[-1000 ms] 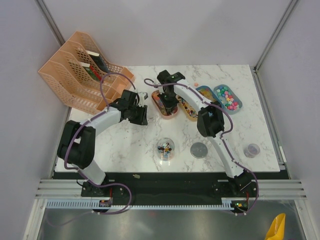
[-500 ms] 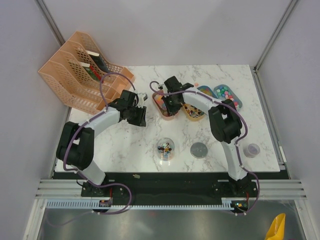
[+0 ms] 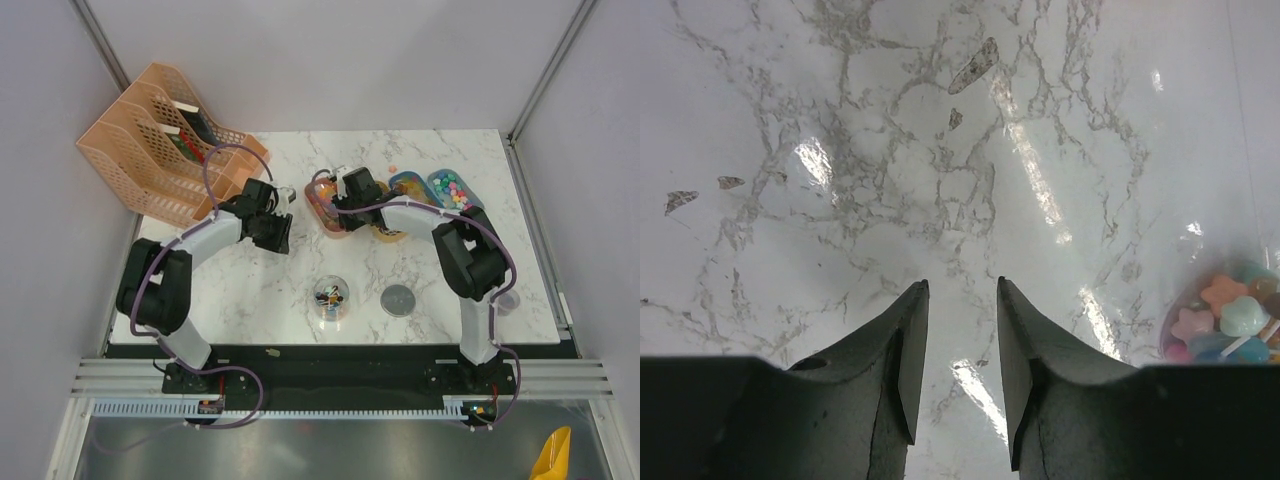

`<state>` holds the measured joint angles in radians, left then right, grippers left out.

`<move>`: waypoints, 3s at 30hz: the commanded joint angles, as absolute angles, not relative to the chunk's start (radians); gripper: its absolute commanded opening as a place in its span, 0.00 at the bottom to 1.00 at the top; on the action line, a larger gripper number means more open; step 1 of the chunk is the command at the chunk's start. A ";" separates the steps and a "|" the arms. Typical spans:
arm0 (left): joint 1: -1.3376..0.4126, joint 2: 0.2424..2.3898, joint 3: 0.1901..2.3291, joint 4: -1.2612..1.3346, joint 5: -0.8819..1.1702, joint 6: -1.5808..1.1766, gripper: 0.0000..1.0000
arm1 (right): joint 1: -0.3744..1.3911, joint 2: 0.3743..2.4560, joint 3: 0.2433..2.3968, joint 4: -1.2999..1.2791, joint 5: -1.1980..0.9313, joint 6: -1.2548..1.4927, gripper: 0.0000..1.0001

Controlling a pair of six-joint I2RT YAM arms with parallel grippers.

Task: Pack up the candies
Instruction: Scoop the fake candies from the storage box, then place the fake candies in the packing bottle.

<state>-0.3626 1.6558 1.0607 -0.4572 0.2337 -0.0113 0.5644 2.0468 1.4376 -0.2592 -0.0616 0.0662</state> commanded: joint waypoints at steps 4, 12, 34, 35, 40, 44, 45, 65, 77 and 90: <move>-0.331 1.693 1.111 -0.463 0.196 0.066 0.41 | 0.557 1.912 1.260 -0.023 -0.058 0.046 0.00; -0.333 1.720 1.187 -0.477 0.152 0.064 0.54 | 0.557 1.783 1.200 0.049 -0.109 -0.040 0.00; -0.344 1.502 1.094 -0.468 0.089 0.034 0.67 | 0.569 1.249 1.125 -0.780 -0.324 -0.678 0.00; -0.344 1.496 1.083 -0.465 0.090 0.034 0.66 | 0.577 1.246 1.120 -0.799 -0.312 -0.693 0.00; -0.341 1.467 1.065 -0.462 0.089 0.037 0.66 | 0.664 1.252 1.138 -0.900 -0.239 -0.761 0.00; -0.341 1.450 1.055 -0.446 0.094 0.034 0.66 | 0.732 1.273 1.173 -0.953 -0.186 -0.814 0.00; -0.341 1.445 1.052 -0.439 0.089 0.034 0.66 | 0.745 1.279 1.184 -0.963 -0.177 -0.821 0.00; -0.331 1.364 1.002 -0.399 0.089 0.026 0.65 | 0.856 1.370 1.247 -1.094 0.037 -0.908 0.00; -0.331 1.327 0.980 -0.376 0.098 0.009 0.66 | 0.926 1.437 1.325 -1.163 0.193 -0.917 0.00; -0.328 1.292 0.974 -0.353 0.100 0.009 0.66 | 0.996 1.459 1.359 -1.239 0.322 -0.916 0.00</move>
<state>-0.3347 1.3479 0.9749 -0.4004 0.0879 0.0326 0.9825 1.4582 1.3216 -1.1915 0.2516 -0.9058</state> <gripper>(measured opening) 0.658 0.175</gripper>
